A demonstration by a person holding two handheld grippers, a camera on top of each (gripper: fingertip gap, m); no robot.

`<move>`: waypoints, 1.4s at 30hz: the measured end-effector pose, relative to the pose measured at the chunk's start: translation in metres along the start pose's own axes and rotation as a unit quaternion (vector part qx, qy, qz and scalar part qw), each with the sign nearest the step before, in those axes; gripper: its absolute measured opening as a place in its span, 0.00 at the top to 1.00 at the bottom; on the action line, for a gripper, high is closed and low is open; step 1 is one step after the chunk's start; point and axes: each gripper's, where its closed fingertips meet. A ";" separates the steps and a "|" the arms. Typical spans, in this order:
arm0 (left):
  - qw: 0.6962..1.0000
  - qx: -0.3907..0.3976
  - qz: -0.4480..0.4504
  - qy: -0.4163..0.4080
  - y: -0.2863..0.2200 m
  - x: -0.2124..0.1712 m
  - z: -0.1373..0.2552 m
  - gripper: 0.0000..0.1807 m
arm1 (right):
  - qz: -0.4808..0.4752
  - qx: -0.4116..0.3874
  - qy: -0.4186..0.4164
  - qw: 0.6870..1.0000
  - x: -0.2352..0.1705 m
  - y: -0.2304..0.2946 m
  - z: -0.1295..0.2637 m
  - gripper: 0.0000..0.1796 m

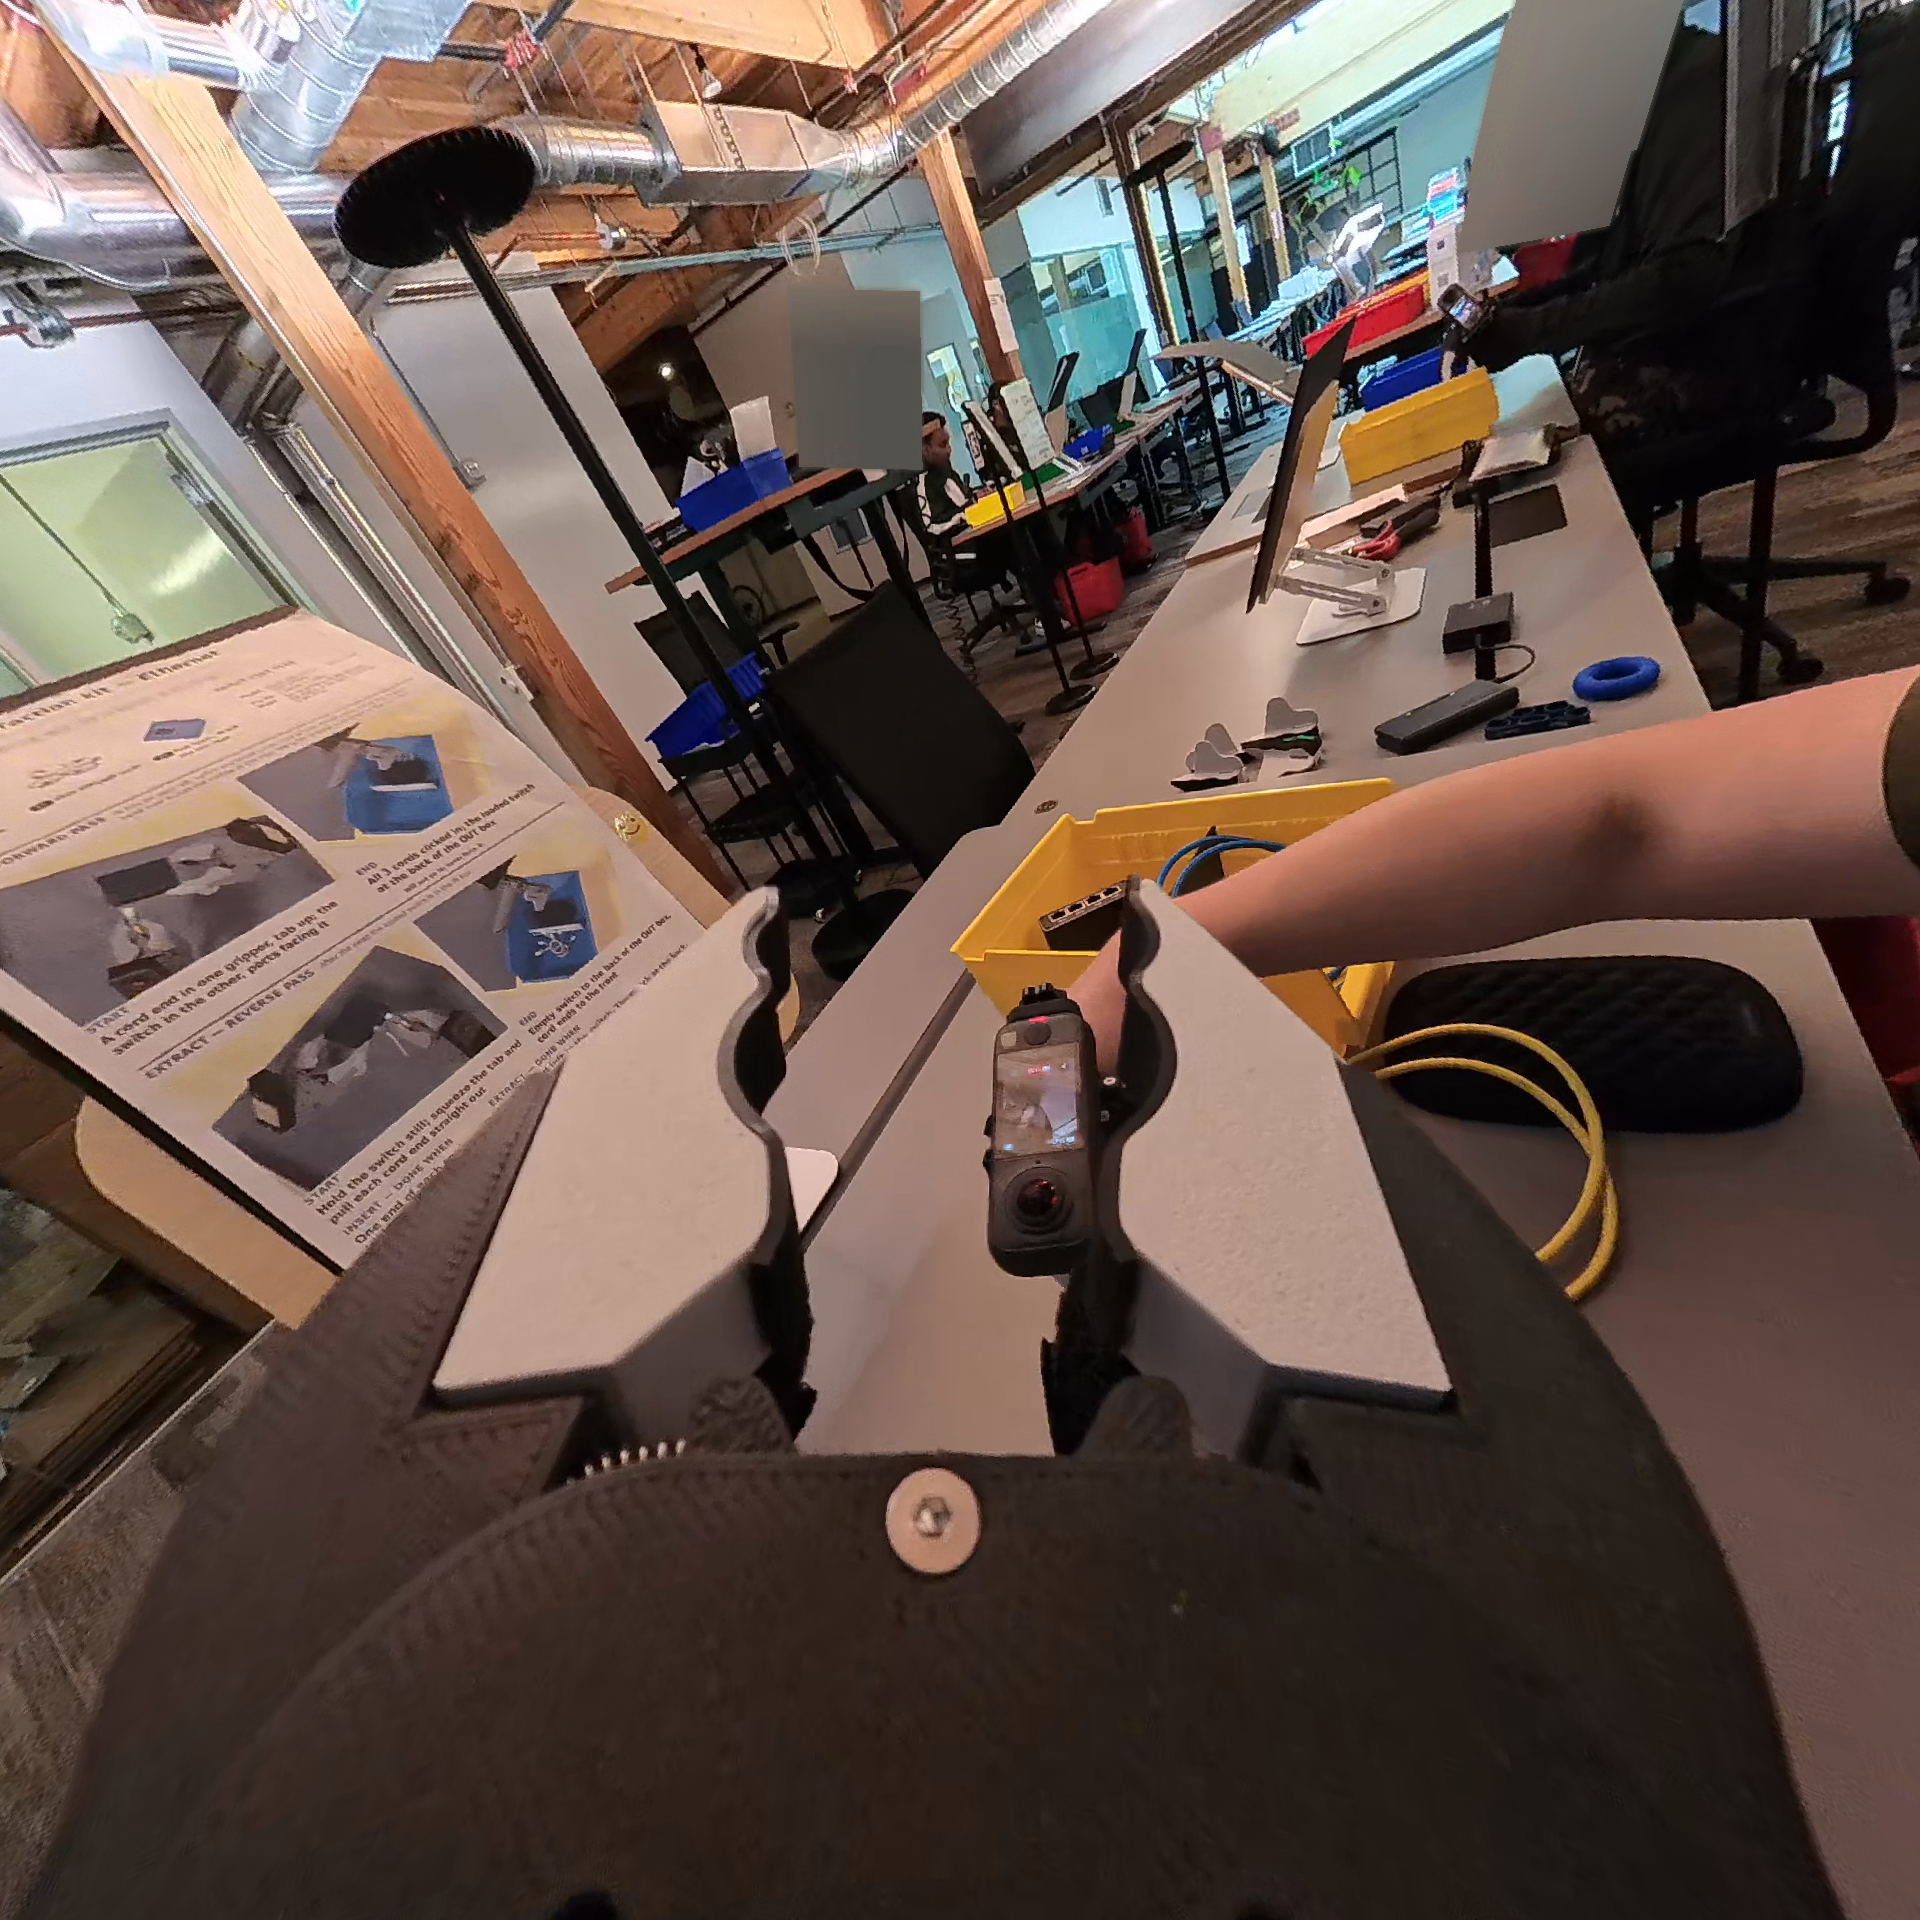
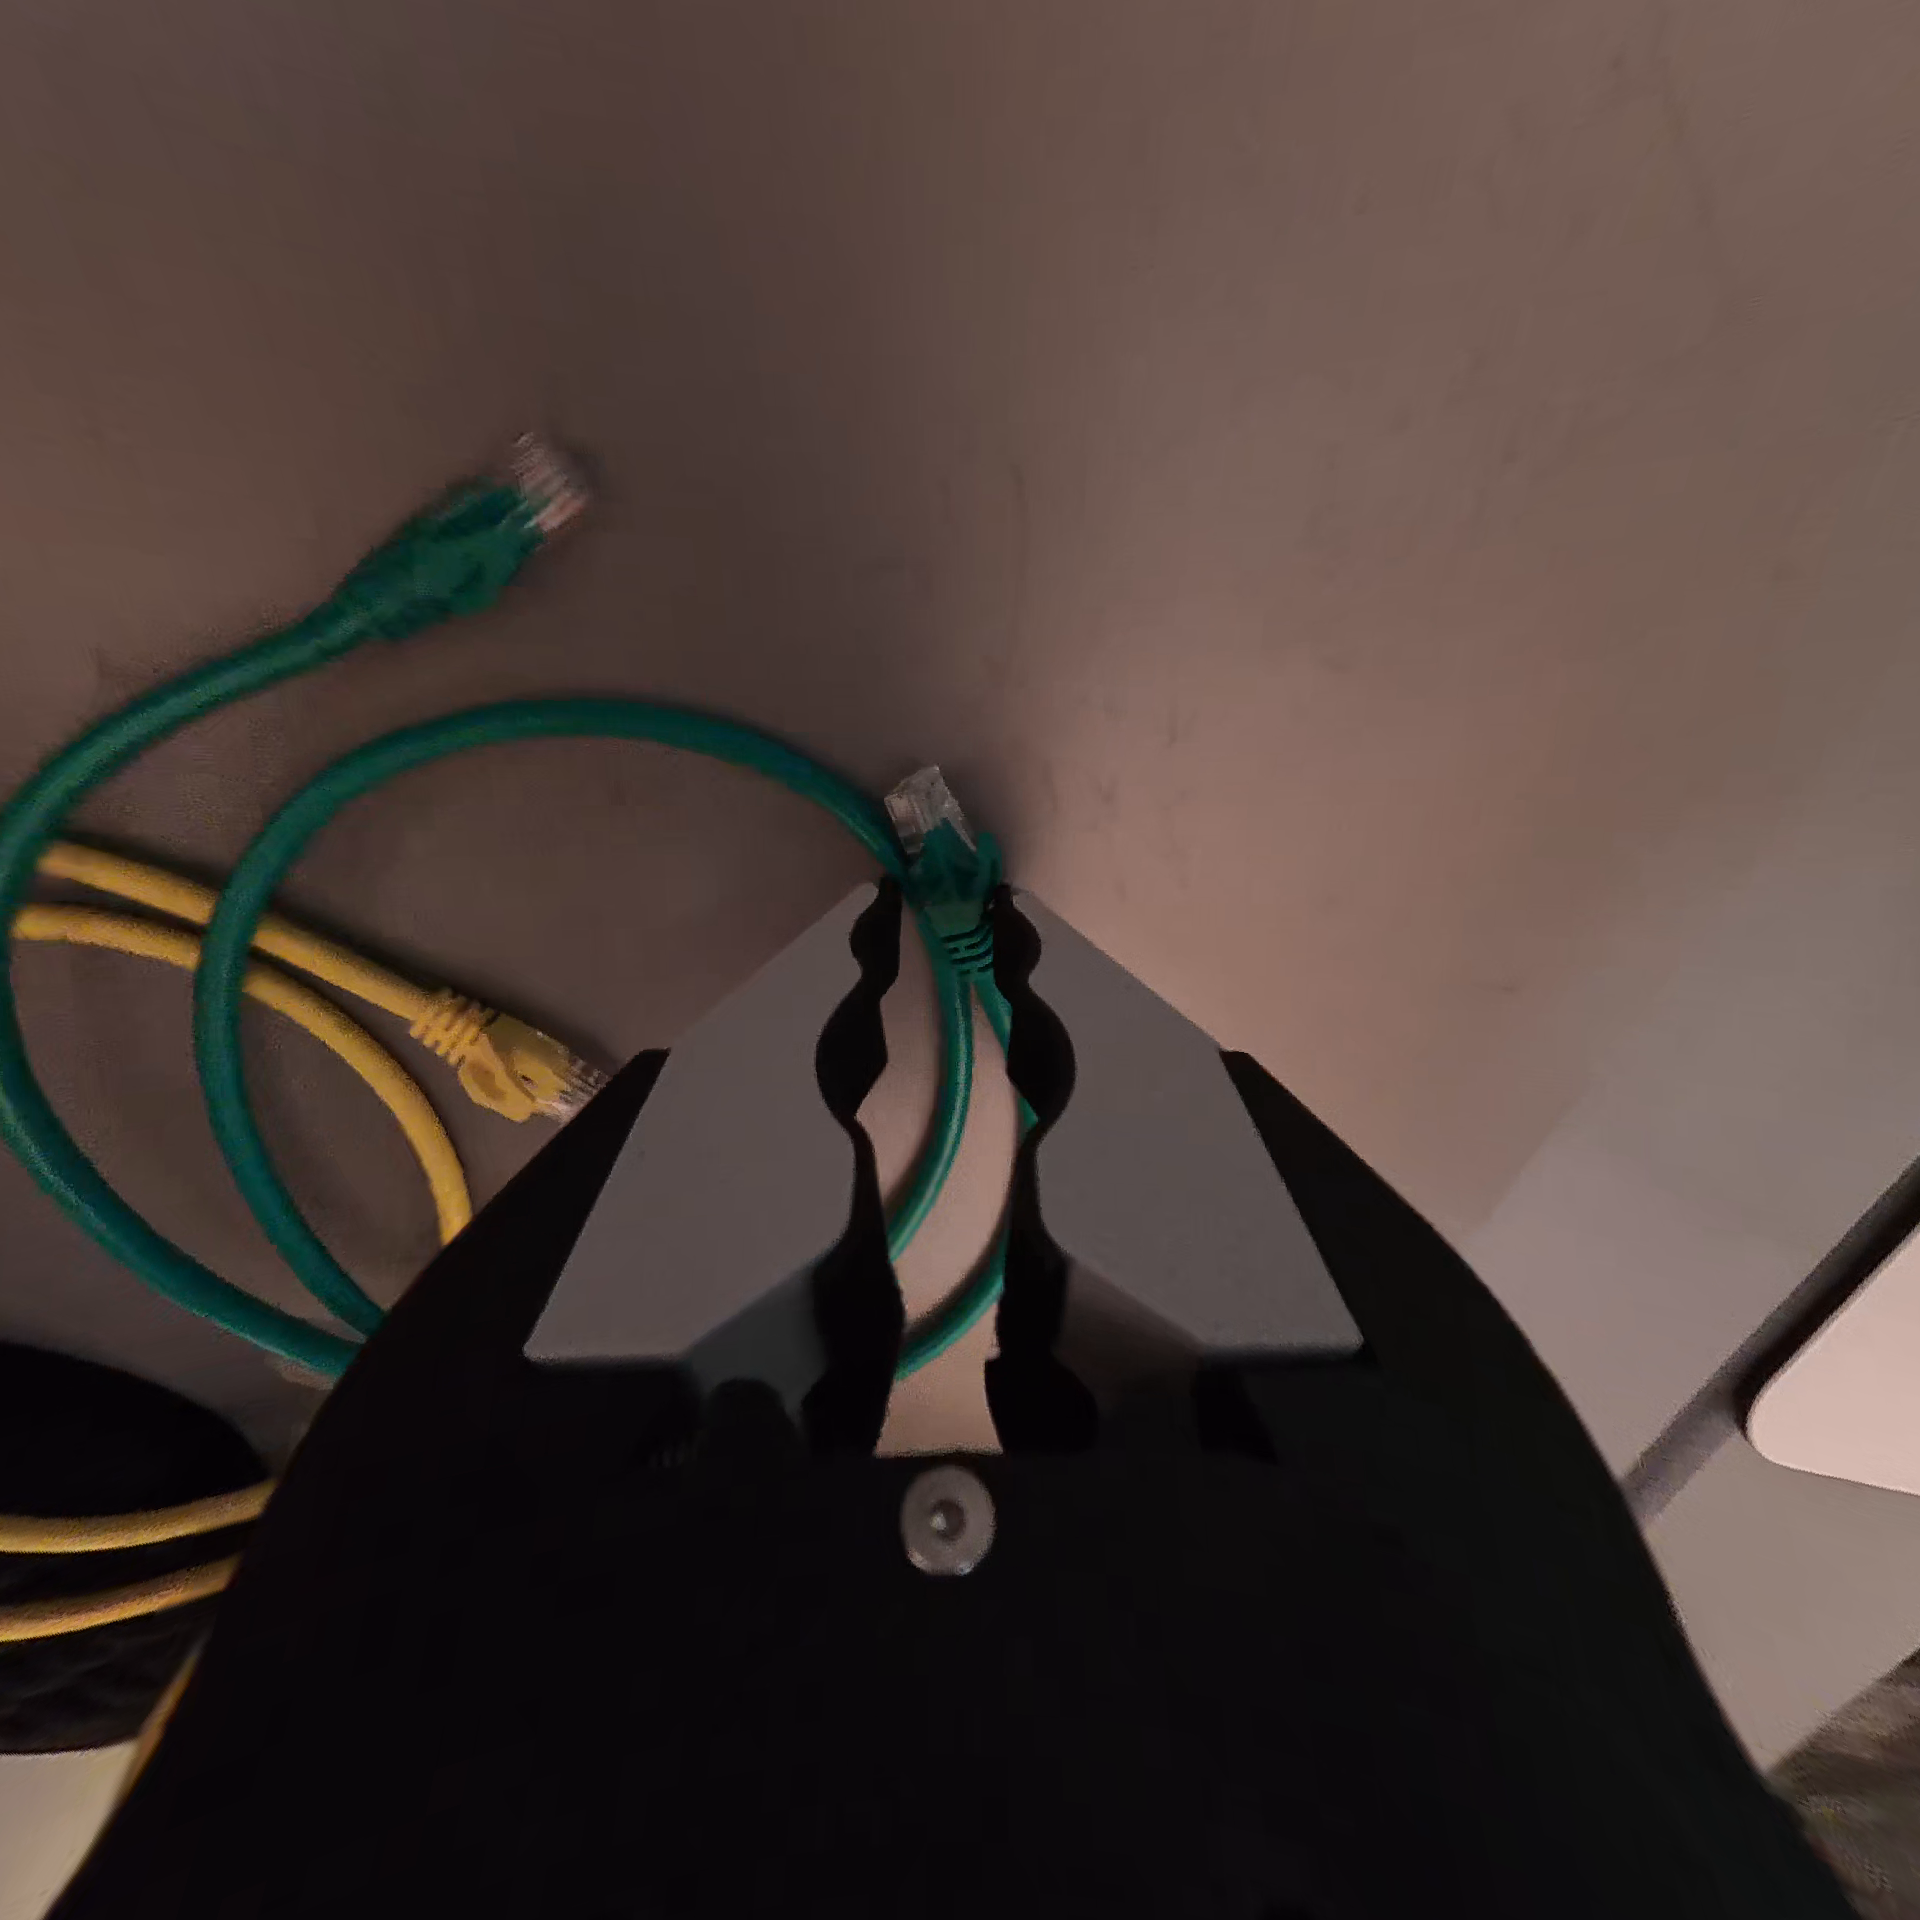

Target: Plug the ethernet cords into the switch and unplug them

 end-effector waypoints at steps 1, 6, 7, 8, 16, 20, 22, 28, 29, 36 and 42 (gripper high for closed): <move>1.000 0.000 0.000 -0.003 0.000 0.001 0.001 0.65 | -0.013 -0.003 -0.003 1.000 0.002 -0.001 0.000 0.91; 1.000 0.001 -0.002 -0.020 -0.001 0.008 0.010 0.65 | -0.050 -0.052 -0.018 0.997 0.005 -0.011 0.015 0.91; 1.000 0.001 -0.001 -0.024 -0.001 0.009 0.012 0.66 | -0.056 -0.066 -0.023 0.996 0.006 -0.014 0.022 0.92; 1.000 0.002 -0.001 -0.027 -0.001 0.011 0.014 0.66 | -0.062 -0.082 -0.026 0.994 0.007 -0.017 0.029 0.92; 0.999 0.004 -0.005 -0.038 -0.002 0.016 0.021 0.66 | -0.091 -0.258 -0.012 0.962 -0.007 -0.045 0.146 0.92; 0.999 -0.003 -0.008 -0.037 -0.007 0.018 0.019 0.66 | -0.149 -0.350 -0.027 0.924 -0.029 -0.054 0.239 0.94; 0.999 -0.010 -0.011 -0.043 -0.012 0.022 0.018 0.66 | -0.176 -0.379 -0.017 0.908 -0.049 -0.050 0.275 0.94; 0.998 -0.026 -0.015 -0.048 -0.020 0.027 0.013 0.66 | -0.235 -0.450 0.034 0.861 -0.115 -0.023 0.353 0.94; 0.998 -0.028 -0.016 -0.049 -0.020 0.027 0.012 0.66 | -0.242 -0.462 0.035 0.852 -0.121 -0.020 0.366 0.94; 0.998 -0.042 -0.011 -0.041 -0.024 0.024 0.002 0.66 | -0.266 -0.547 0.066 0.791 -0.136 -0.020 0.464 0.94; 0.998 -0.066 -0.006 -0.023 -0.031 0.015 -0.019 0.65 | -0.290 -0.588 0.136 0.742 -0.160 -0.023 0.509 0.94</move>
Point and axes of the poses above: each gripper's, where its closed fingertips meet, z back along the fingers, x out of its top, y = z × x across the jaws, and after that the axes turned 13 degrees about -x, right-handed
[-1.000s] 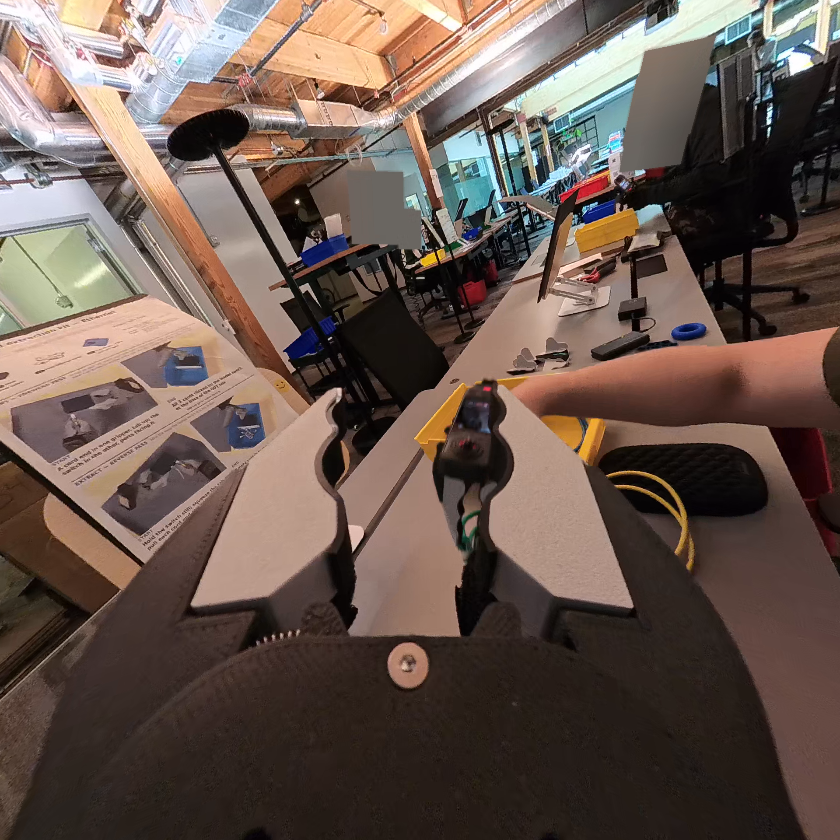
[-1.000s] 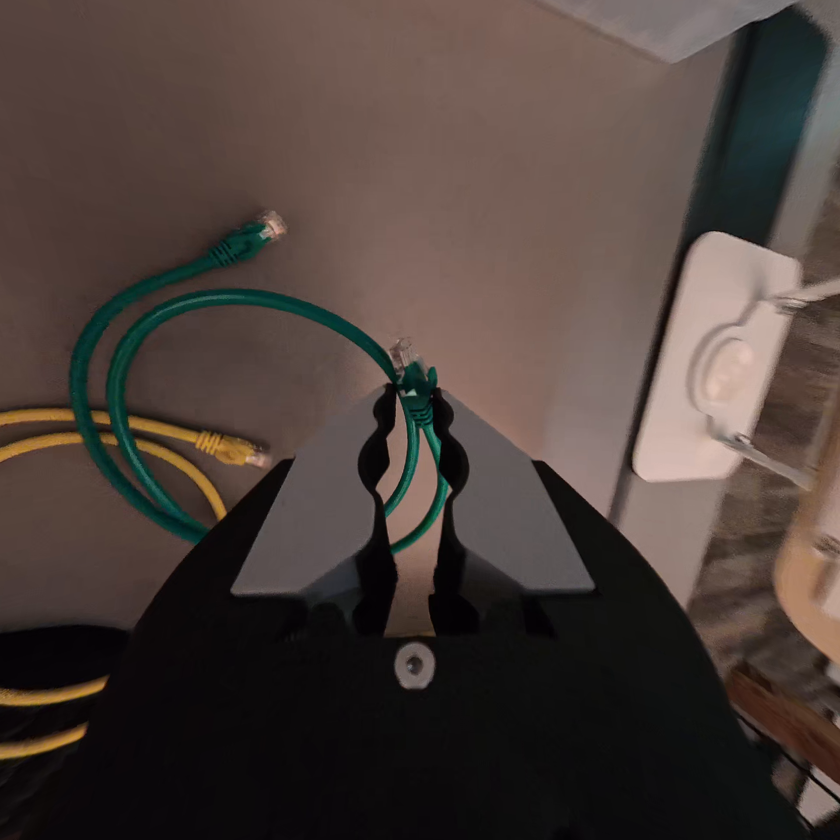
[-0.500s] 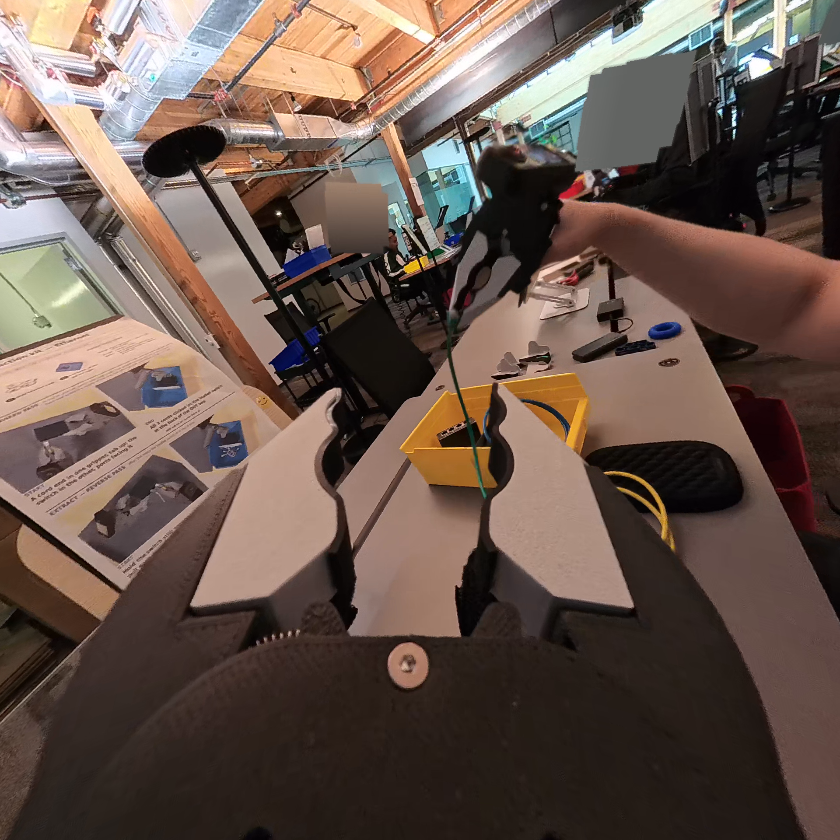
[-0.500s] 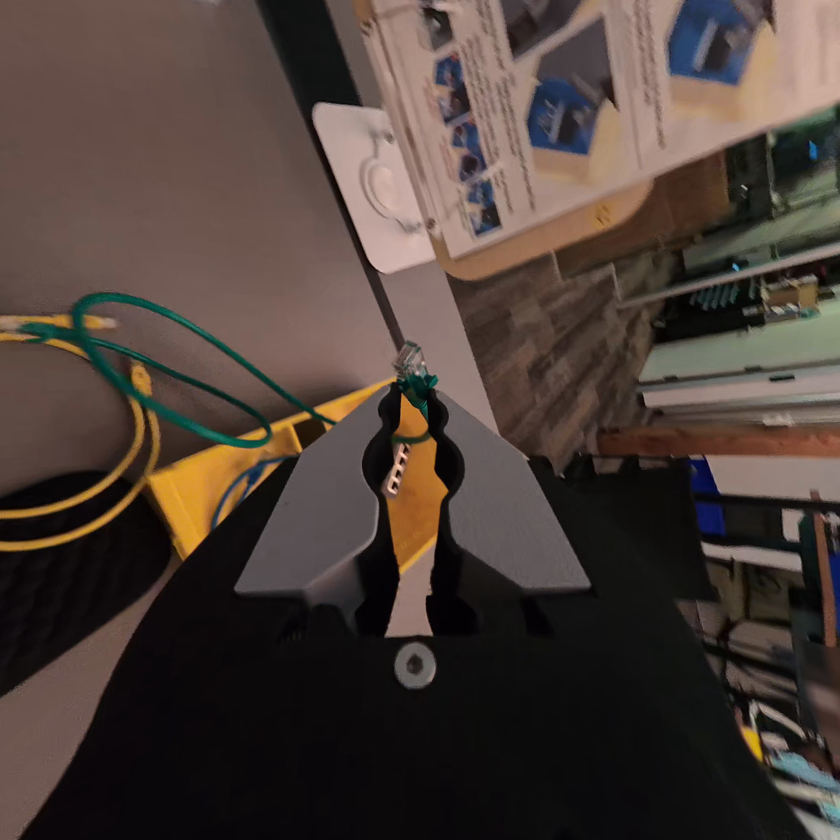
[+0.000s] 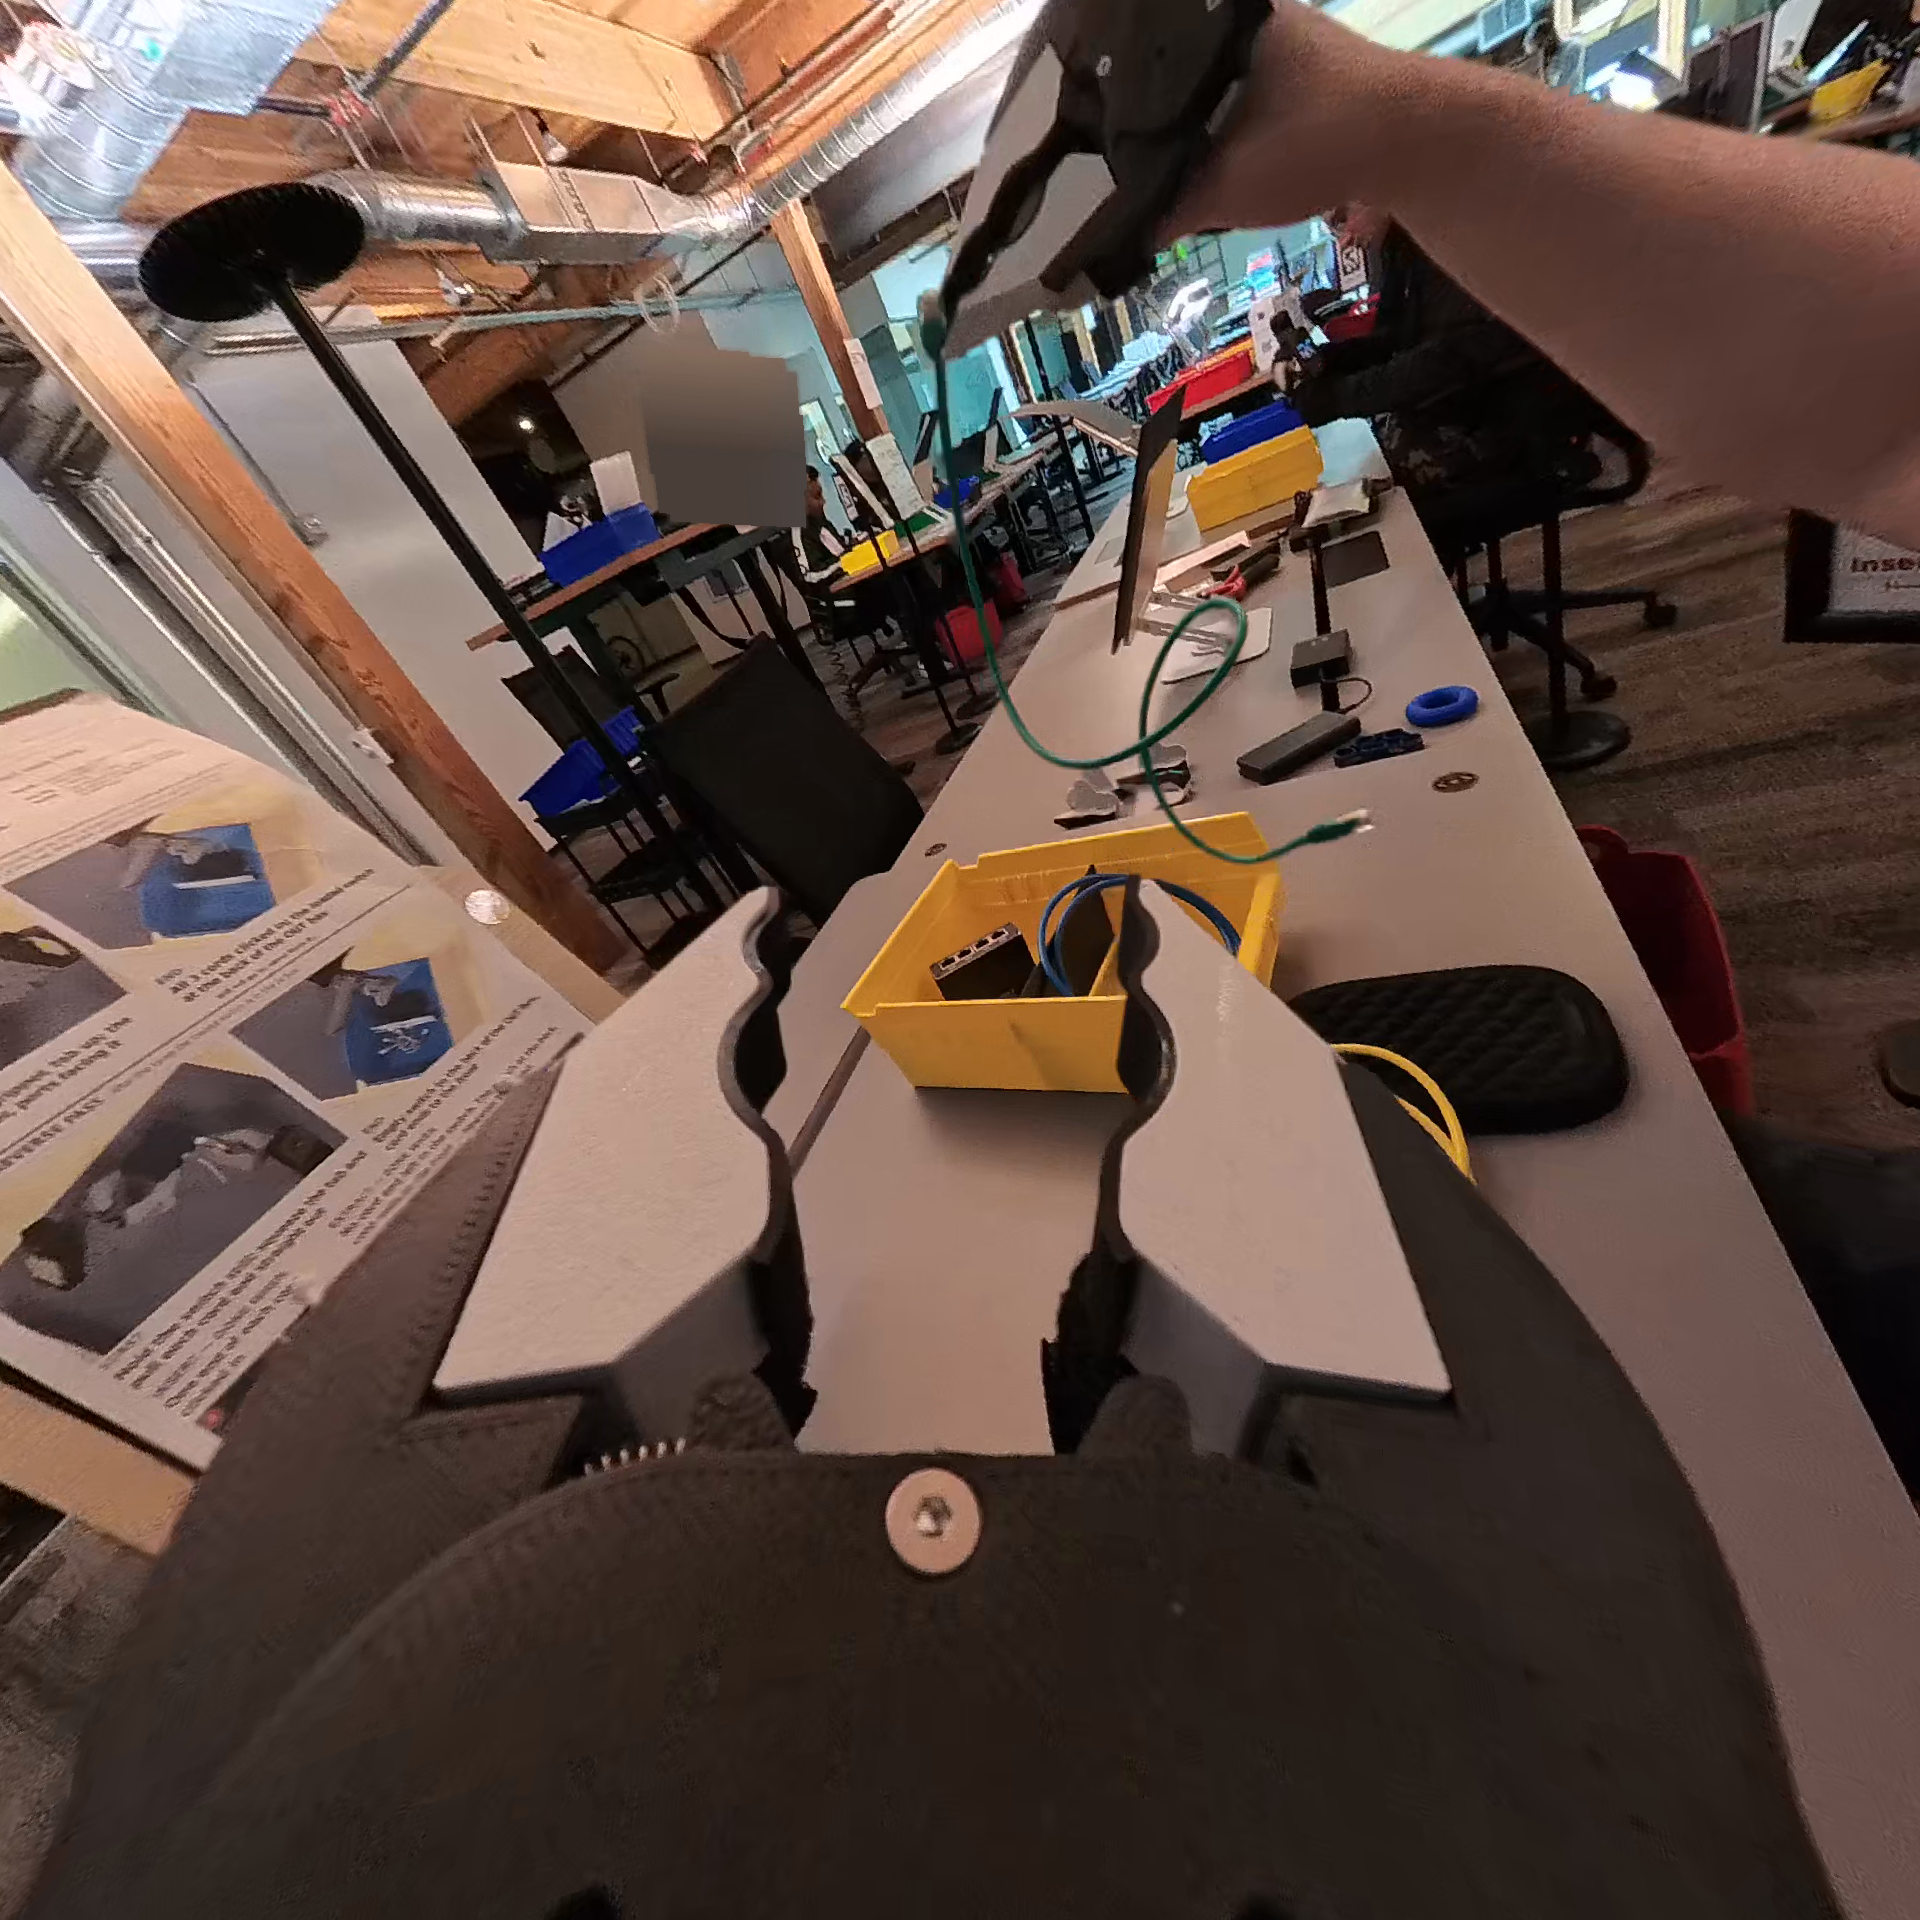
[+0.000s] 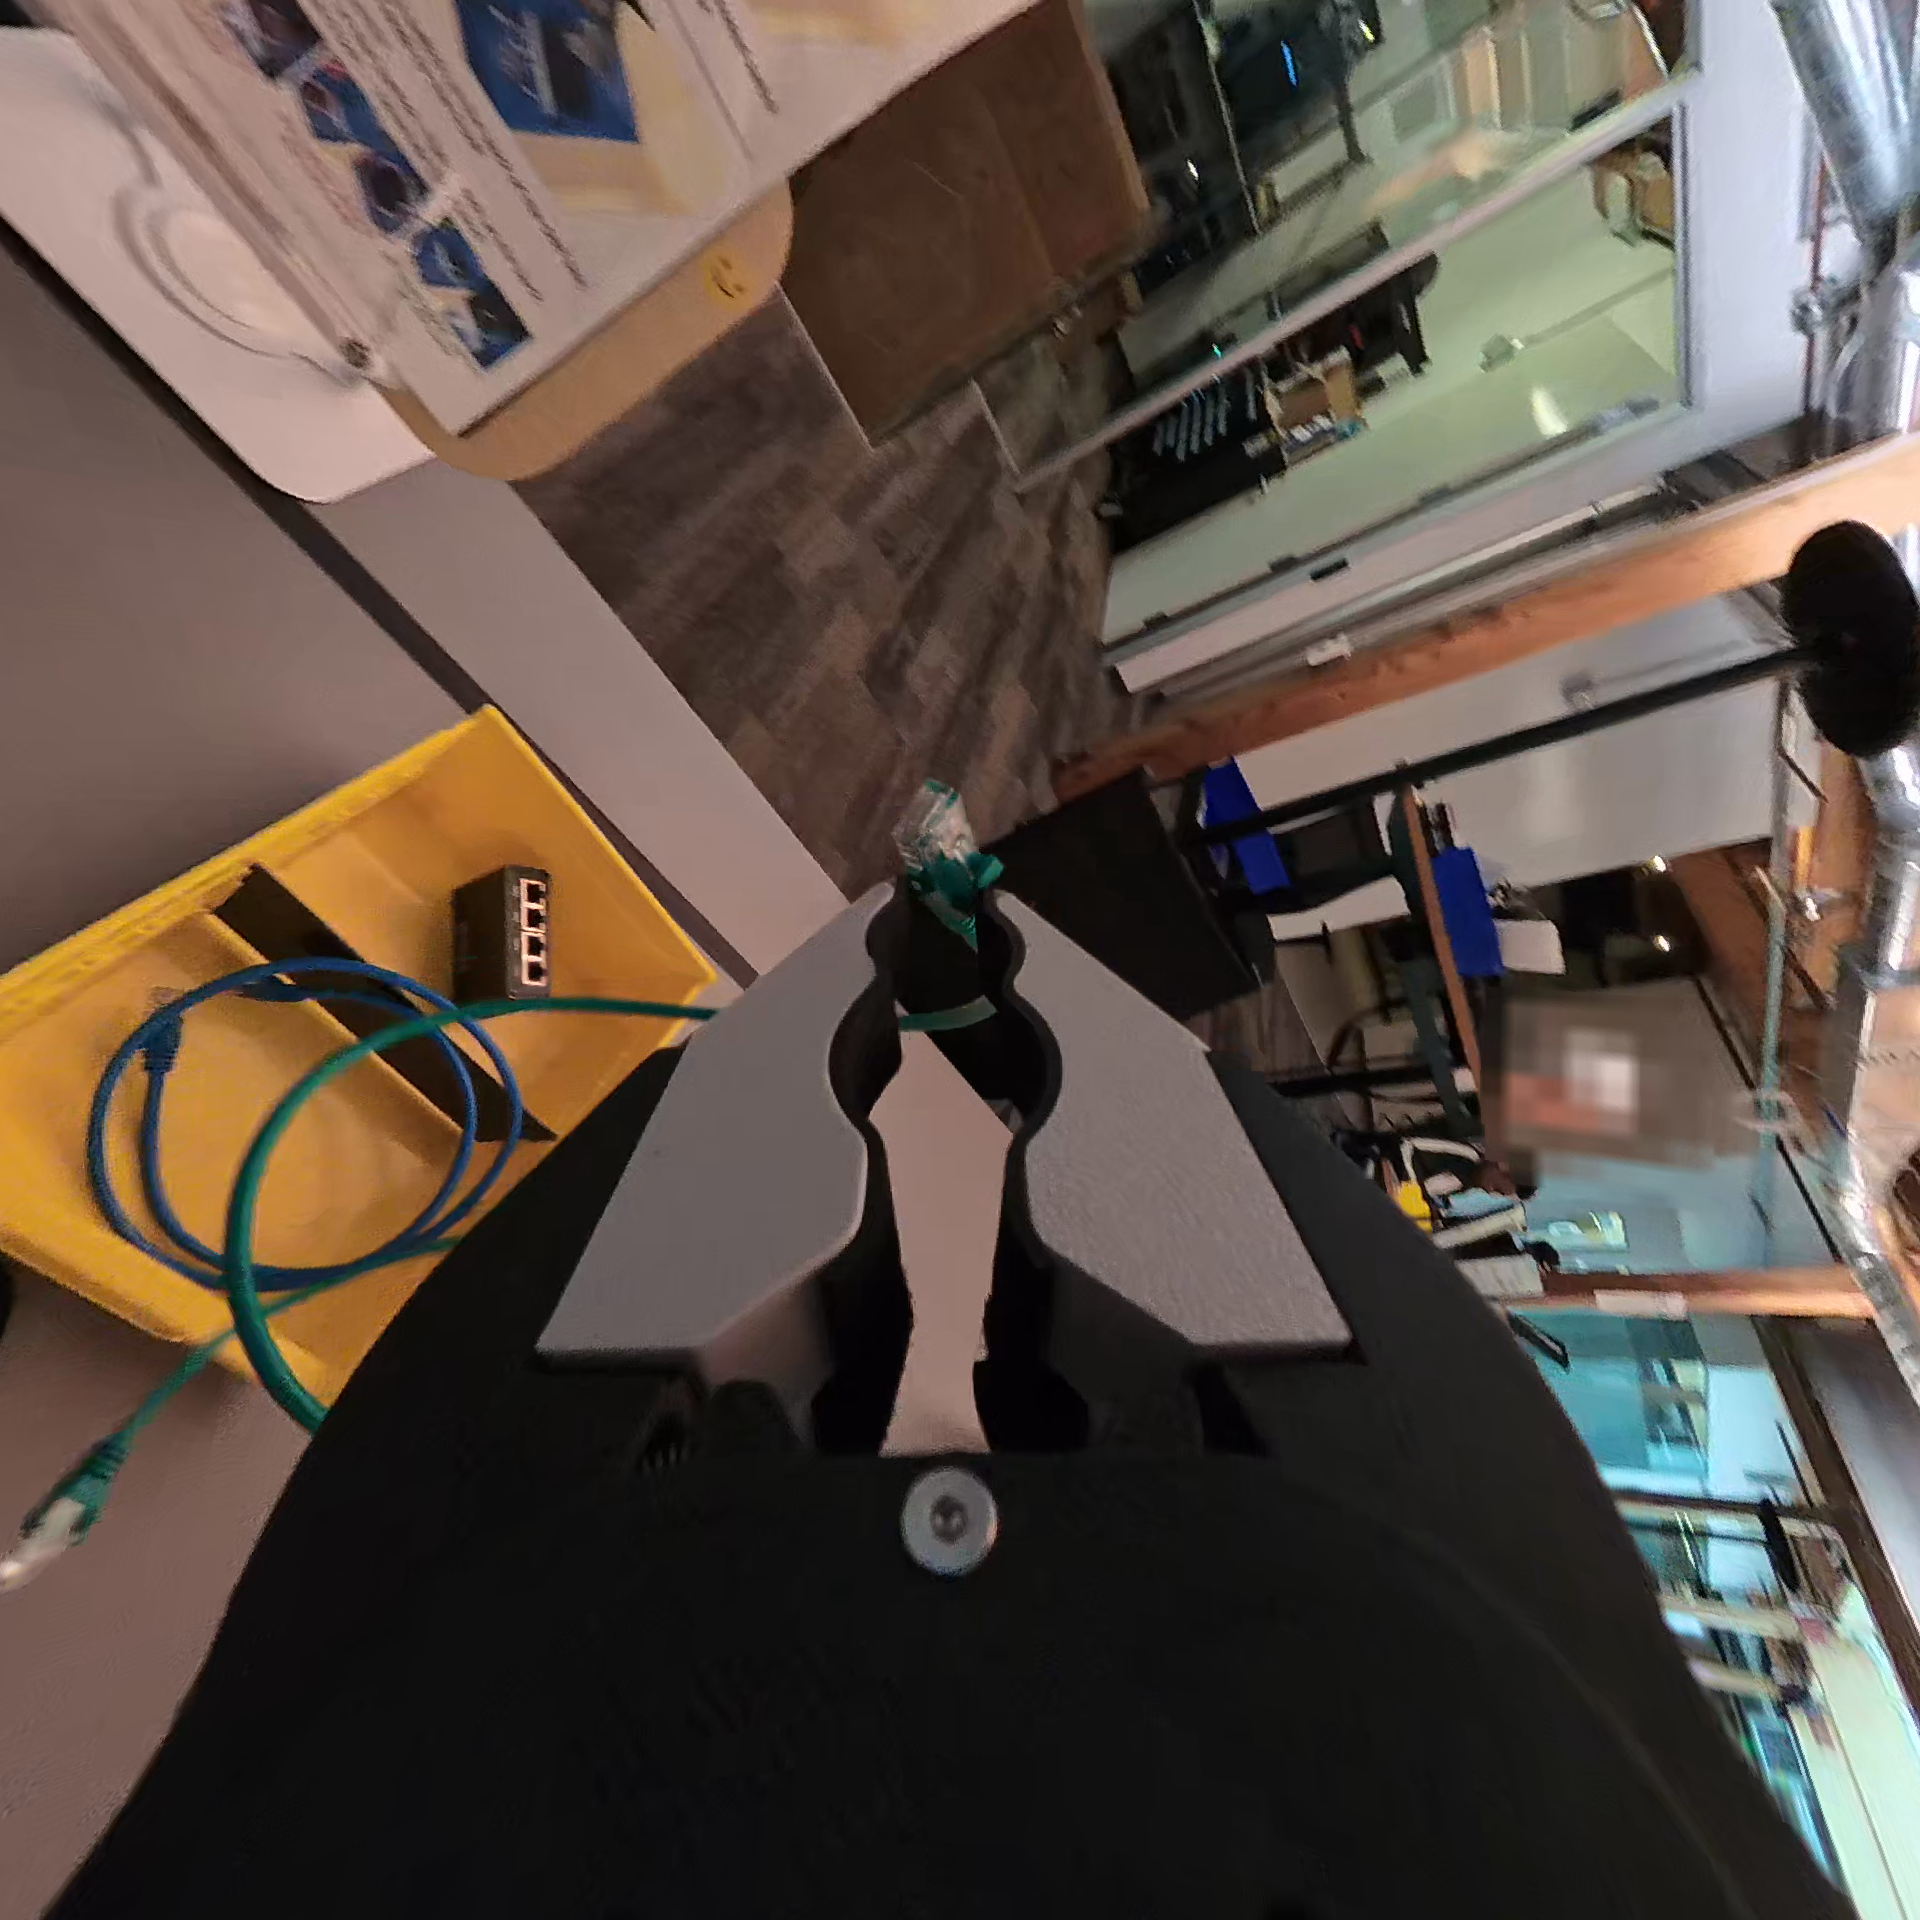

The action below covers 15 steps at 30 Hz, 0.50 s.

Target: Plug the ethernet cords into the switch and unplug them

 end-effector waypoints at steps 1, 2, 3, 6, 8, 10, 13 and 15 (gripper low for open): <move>1.000 -0.005 0.003 0.002 -0.001 -0.002 -0.004 0.65 | -0.001 -0.007 0.011 1.000 -0.004 -0.002 -0.002 0.94; 1.000 -0.010 0.007 0.004 -0.001 -0.004 -0.008 0.65 | 0.001 -0.009 0.023 1.000 -0.009 -0.002 -0.005 0.94; 1.000 -0.016 0.010 0.006 -0.002 -0.005 -0.012 0.65 | 0.007 -0.010 0.036 0.999 -0.015 0.000 -0.007 0.94; 0.999 -0.029 0.016 0.012 -0.005 -0.010 -0.022 0.65 | 0.030 -0.014 0.070 0.997 -0.031 0.008 -0.014 0.94; 0.999 -0.035 0.016 0.016 -0.008 -0.011 -0.027 0.65 | 0.039 -0.016 0.084 0.996 -0.038 0.011 -0.016 0.94; 0.999 -0.040 0.016 0.017 -0.010 -0.012 -0.030 0.65 | 0.043 -0.019 0.096 0.994 -0.043 0.012 -0.019 0.94; 0.999 -0.044 0.015 0.019 -0.012 -0.012 -0.032 0.65 | 0.042 -0.020 0.106 0.993 -0.043 0.012 -0.022 0.94; 0.999 -0.043 0.016 0.018 -0.012 -0.012 -0.032 0.65 | 0.046 -0.023 0.115 0.992 -0.041 0.010 -0.026 0.94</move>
Point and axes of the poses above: each gripper's, where its closed fingertips meet, z back along the fingers, x out of its top, y = z × x across the jaws, and after that the axes turned 13 degrees about -x, right-handed
